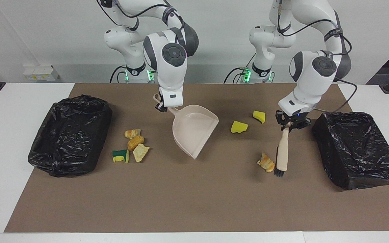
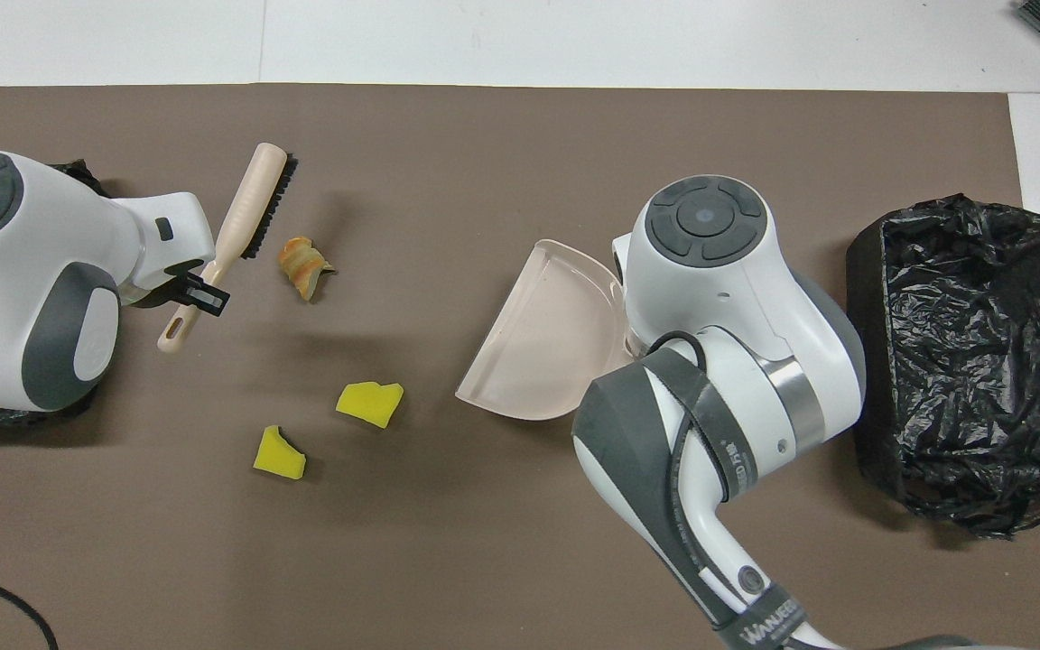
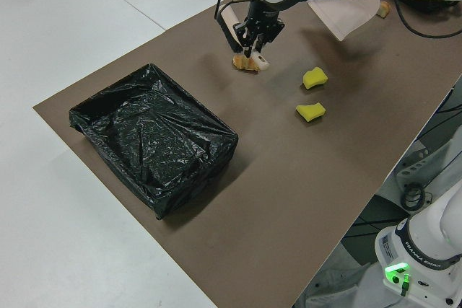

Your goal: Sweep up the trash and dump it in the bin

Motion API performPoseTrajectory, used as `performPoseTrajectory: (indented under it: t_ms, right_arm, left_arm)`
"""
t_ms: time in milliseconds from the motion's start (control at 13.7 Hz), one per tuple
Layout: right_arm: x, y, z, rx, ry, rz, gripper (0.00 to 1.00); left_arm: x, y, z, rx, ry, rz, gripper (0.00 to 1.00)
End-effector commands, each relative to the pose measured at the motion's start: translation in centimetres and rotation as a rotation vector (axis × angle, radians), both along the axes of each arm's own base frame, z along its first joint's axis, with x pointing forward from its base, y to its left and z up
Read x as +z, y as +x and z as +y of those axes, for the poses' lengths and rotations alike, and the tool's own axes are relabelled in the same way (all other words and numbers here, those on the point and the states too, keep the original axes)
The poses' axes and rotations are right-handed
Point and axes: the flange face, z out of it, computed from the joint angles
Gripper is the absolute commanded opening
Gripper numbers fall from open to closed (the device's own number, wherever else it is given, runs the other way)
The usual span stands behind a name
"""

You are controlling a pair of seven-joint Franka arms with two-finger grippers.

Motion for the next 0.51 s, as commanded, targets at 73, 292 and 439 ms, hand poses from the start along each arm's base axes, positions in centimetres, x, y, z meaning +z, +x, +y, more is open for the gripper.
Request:
performPoseTrajectory:
  t_ms: [73,292,439]
  right_arm:
    - [-2.2,-2.9,-1.6,0.198,0.049,-0.046,0.0]
    - [-2.8,-3.6,-2.1,0.297,0.045,-0.044,0.0]
    - [-3.4,-4.6,-2.4,0.411,0.053,-0.044,0.0]
  left_arm:
    - [-2.0,2.5,3.8,-0.233,0.032,-0.026,0.0]
    - [-3.4,0.8,3.7,-0.318,0.042,0.032,0.0]
    - [-4.6,-2.1,3.5,-0.326,0.036,0.07,0.0]
